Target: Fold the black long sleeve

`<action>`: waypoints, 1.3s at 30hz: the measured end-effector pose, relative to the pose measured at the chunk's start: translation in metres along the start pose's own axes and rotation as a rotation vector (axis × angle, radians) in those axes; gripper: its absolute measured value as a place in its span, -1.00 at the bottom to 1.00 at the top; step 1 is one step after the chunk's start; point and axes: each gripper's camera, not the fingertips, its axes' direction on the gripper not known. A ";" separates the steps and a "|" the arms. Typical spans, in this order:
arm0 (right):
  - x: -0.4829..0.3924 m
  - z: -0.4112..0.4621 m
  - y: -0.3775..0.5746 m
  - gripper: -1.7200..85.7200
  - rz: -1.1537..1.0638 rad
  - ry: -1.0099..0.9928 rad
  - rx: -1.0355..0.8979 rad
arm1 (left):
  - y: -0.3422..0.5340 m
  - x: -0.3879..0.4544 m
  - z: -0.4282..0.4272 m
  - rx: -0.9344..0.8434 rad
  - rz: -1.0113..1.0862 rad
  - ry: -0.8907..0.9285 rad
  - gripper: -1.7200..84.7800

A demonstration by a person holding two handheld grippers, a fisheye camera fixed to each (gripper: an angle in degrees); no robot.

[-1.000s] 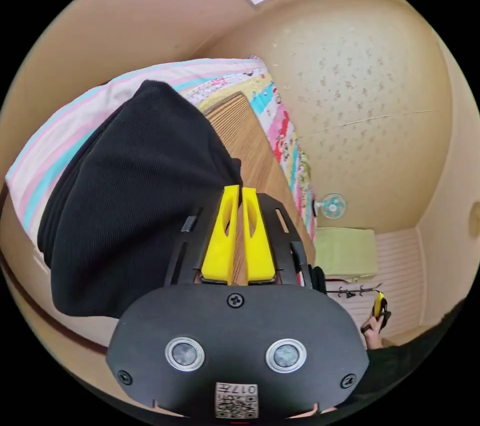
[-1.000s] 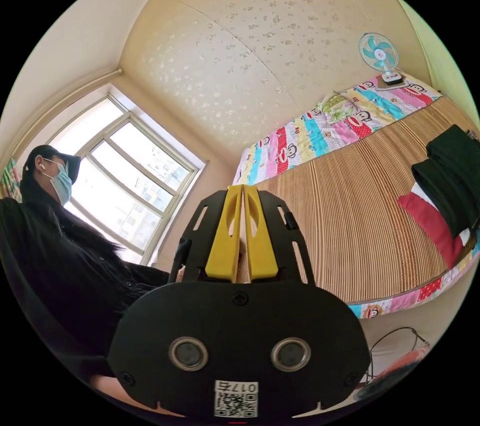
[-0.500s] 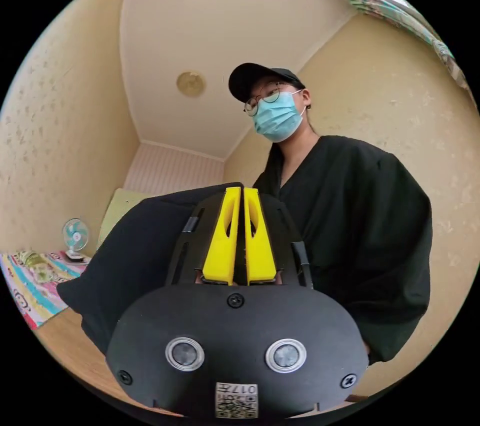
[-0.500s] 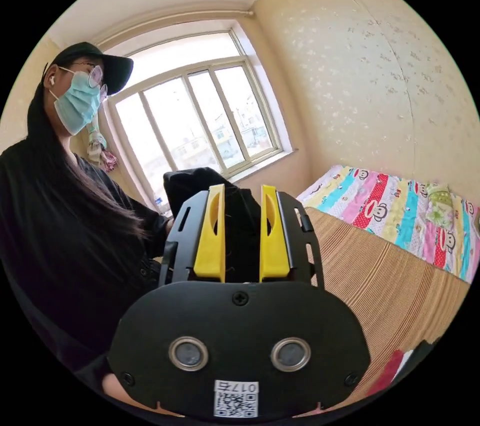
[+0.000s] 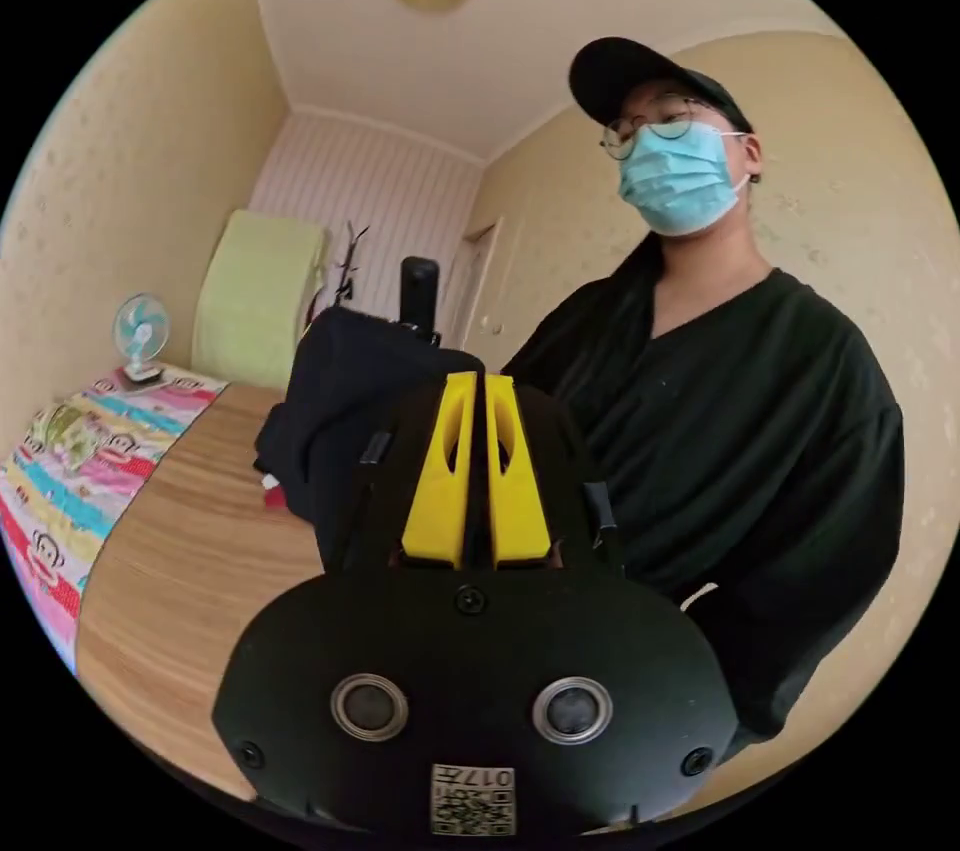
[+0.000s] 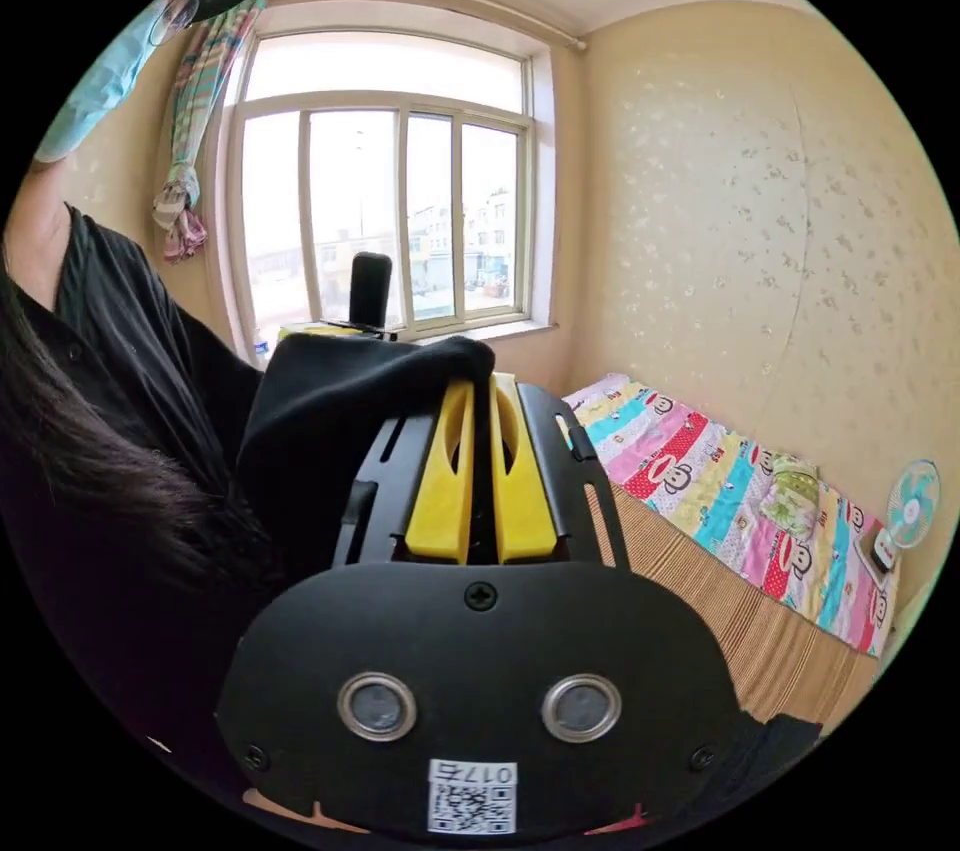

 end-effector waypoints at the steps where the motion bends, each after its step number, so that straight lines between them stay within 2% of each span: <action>1: -0.003 -0.010 -0.008 -0.90 -0.013 0.064 -0.001 | -0.002 0.006 0.000 -0.040 -0.016 -0.084 -0.89; 3: -0.007 -0.013 -0.021 -0.90 -0.031 0.131 -0.063 | -0.013 0.023 -0.003 -0.082 -0.067 -0.295 -0.77; 6: -0.019 -0.005 -0.033 -0.91 -0.082 0.291 -0.144 | -0.036 0.021 0.001 0.029 -0.210 -0.289 -0.73; 10: -0.028 -0.002 -0.058 -0.91 -0.132 0.285 -0.196 | -0.070 0.017 0.031 0.037 -0.289 -0.262 -0.67; 12: -0.033 -0.004 -0.072 -0.91 -0.152 0.328 -0.225 | -0.093 0.025 0.043 0.053 -0.280 -0.383 -0.59; 15: -0.037 -0.010 -0.091 -0.91 -0.181 0.353 -0.248 | -0.115 0.033 0.044 0.121 -0.288 -0.534 -0.59; 20: -0.029 -0.015 -0.114 -0.90 -0.164 0.313 -0.335 | -0.148 0.032 0.048 0.121 -0.293 -0.652 -0.61; 23: -0.020 -0.025 -0.116 -0.90 -0.128 0.196 -0.318 | -0.159 0.014 0.053 0.122 -0.317 -0.678 -0.75; 25: -0.003 -0.037 -0.106 -0.89 -0.092 0.218 -0.270 | -0.161 0.008 0.046 0.160 -0.303 -0.614 -0.83; 29: 0.023 -0.076 -0.068 -0.85 -0.077 0.125 -0.109 | -0.158 -0.019 0.014 0.301 -0.358 -0.340 -0.88; 31: 0.040 -0.109 -0.022 -0.83 -0.022 0.054 0.024 | -0.162 -0.023 0.004 0.335 -0.363 -0.319 -0.88; 35: 0.069 -0.129 0.076 -0.79 0.185 -0.053 -0.008 | -0.182 -0.009 -0.022 0.373 -0.285 -0.326 -0.89; 37: 0.079 -0.124 0.150 -0.67 0.333 -0.235 -0.081 | -0.192 -0.002 -0.029 0.358 -0.254 -0.307 -0.90; 39: 0.080 -0.123 0.195 -0.59 0.460 -0.441 -0.007 | -0.204 0.006 -0.031 0.338 -0.249 -0.338 -0.91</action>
